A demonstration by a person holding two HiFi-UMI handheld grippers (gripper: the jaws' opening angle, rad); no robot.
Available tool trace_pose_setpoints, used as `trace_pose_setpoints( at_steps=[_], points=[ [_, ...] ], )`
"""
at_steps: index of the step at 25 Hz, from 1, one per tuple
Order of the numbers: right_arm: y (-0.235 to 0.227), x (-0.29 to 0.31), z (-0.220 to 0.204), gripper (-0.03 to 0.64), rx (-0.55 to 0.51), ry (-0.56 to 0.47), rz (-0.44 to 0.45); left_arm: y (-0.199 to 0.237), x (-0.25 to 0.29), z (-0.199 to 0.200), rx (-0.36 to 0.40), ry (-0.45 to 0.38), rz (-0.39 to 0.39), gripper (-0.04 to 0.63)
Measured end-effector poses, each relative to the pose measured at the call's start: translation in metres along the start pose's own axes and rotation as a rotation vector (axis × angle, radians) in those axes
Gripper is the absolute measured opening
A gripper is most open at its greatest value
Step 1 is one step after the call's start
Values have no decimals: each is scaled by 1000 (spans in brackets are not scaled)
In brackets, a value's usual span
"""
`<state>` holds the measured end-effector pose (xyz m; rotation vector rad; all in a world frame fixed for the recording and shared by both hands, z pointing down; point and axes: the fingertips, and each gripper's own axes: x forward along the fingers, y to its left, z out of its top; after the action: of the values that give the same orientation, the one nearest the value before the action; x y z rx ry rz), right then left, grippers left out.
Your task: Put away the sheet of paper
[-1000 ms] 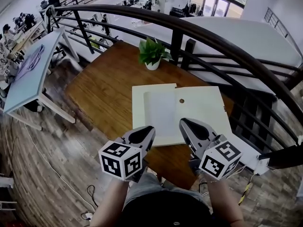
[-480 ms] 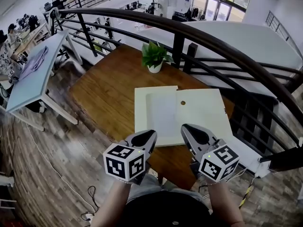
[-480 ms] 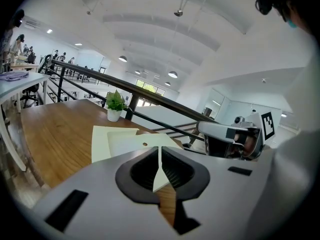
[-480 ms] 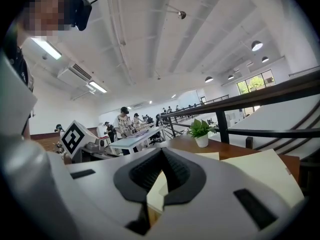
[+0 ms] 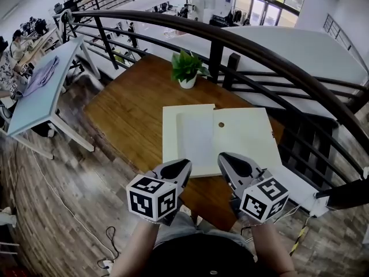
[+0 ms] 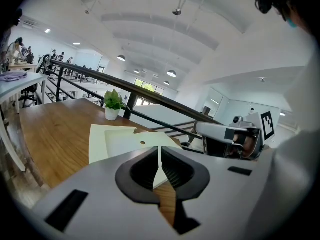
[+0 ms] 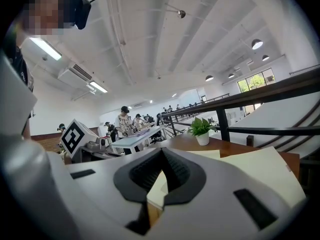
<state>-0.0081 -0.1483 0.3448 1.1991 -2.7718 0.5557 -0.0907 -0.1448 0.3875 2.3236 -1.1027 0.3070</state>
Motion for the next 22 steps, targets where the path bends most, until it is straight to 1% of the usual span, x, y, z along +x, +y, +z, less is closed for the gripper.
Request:
trace_pose_setpoints(
  at_steps=[9, 14, 22],
  points=[
    [-1, 4, -6, 26, -15, 29, 13, 2, 0, -1, -9, 0, 12, 31],
    [0, 4, -14, 26, -11, 50, 15, -2, -1, -3, -10, 1, 2, 31],
    [-1, 5, -24, 26, -17, 87, 23, -2, 2, -8, -9, 25, -8, 31]
  ],
)
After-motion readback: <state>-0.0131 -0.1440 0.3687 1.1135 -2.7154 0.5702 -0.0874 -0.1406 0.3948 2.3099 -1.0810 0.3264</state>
